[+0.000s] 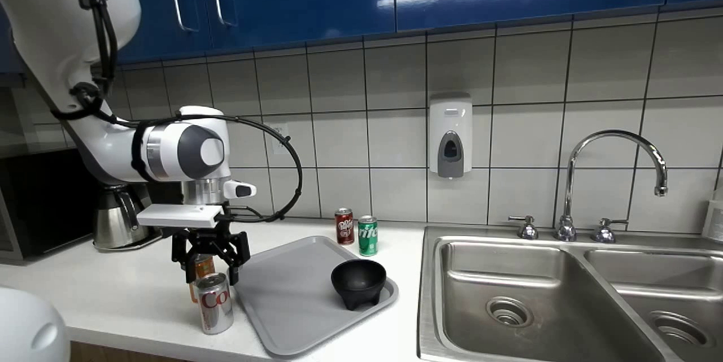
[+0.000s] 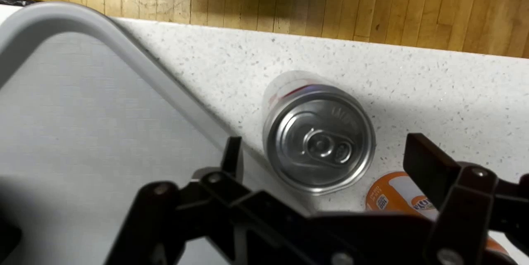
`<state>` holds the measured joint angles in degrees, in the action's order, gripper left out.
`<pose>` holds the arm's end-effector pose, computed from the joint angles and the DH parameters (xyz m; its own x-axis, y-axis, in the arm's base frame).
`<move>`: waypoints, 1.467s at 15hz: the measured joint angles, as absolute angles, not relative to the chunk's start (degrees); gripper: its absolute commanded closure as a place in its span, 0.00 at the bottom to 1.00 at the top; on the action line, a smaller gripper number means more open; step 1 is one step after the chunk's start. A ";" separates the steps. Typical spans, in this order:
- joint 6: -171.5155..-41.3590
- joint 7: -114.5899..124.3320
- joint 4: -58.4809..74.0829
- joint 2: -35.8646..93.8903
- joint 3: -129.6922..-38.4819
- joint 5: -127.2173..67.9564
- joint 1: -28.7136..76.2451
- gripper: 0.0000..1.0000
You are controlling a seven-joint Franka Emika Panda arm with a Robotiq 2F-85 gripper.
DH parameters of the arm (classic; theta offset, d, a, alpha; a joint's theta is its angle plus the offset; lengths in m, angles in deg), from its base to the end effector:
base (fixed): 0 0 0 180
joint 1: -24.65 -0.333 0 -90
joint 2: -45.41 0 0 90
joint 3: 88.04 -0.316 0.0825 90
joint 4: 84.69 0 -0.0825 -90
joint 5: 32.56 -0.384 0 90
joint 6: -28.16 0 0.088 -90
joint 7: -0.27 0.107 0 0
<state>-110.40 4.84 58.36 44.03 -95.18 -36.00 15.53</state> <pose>0.4388 0.1285 0.2672 0.9819 0.1571 -0.1057 0.1548 -0.9875 -0.0296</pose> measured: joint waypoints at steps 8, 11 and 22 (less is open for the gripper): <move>-110.41 3.03 59.30 48.87 -95.18 -36.16 15.53 0.00; -110.40 2.04 61.24 51.66 -95.18 -36.13 15.53 0.00; -108.22 0.04 71.32 65.86 -95.17 -35.96 15.36 0.00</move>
<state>-108.22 0.04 71.32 65.86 -95.17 -35.96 15.36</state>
